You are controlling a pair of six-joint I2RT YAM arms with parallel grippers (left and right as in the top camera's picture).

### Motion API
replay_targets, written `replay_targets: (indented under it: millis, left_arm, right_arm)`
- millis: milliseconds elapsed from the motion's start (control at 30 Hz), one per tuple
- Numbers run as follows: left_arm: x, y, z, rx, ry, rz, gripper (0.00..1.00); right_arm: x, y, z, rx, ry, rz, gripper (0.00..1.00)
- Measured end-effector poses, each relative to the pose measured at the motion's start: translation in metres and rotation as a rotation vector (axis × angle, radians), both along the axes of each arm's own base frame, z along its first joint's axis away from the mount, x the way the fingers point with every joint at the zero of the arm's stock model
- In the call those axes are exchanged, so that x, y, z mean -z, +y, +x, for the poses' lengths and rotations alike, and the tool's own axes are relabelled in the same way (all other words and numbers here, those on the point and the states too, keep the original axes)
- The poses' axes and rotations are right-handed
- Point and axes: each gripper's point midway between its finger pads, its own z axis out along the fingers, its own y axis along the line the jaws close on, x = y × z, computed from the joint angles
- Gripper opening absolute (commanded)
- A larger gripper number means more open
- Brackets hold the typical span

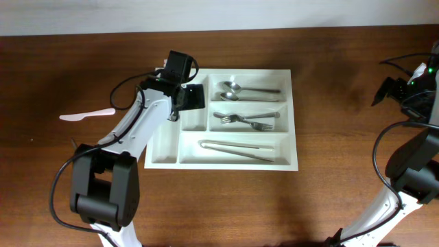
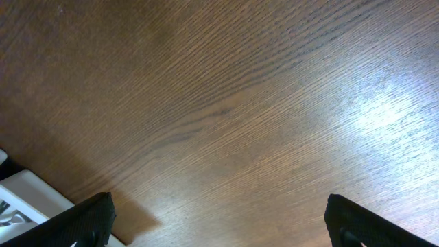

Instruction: Pack container

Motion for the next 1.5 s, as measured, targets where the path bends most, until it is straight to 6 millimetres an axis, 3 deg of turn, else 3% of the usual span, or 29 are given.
replay_targets:
  millis: [100,200,367,500,633,900,1133,1500]
  left_arm:
    - [-0.012,0.024,-0.005,-0.073,0.053,0.014,0.99]
    - [-0.034,0.071,-0.013,-0.19,0.083,0.019,0.99]
    - [-0.052,0.161,-0.063,-0.471,0.226,0.026,0.99]
    - [-0.048,0.201,-0.103,-0.656,0.356,0.026,0.99]
    - [-0.044,0.218,-0.124,-0.73,0.422,0.042,0.99]
    - [0.0,0.236,-0.166,-0.82,0.554,0.037,0.99]
    - [0.029,0.252,-0.18,-0.909,0.557,-0.01,0.99]
    - [0.073,0.265,-0.198,-1.234,0.525,-0.3,0.99]
  right_arm:
    - [0.0,0.0,0.0,0.0,0.0,0.0,0.99]
    - [0.0,0.0,0.0,0.0,0.0,0.001,0.99]
    - [0.0,0.0,0.0,0.0,0.0,0.0,0.99]
    - [0.0,0.0,0.0,0.0,0.0,0.0,0.99]
    - [0.0,0.0,0.0,0.0,0.0,0.0,0.99]
    - [0.0,0.0,0.0,-0.001,0.0,0.0,0.99]
    - [0.0,0.0,0.0,0.0,0.0,0.0,0.99]
    - [0.0,0.0,0.0,-0.001,0.0,0.0,0.99]
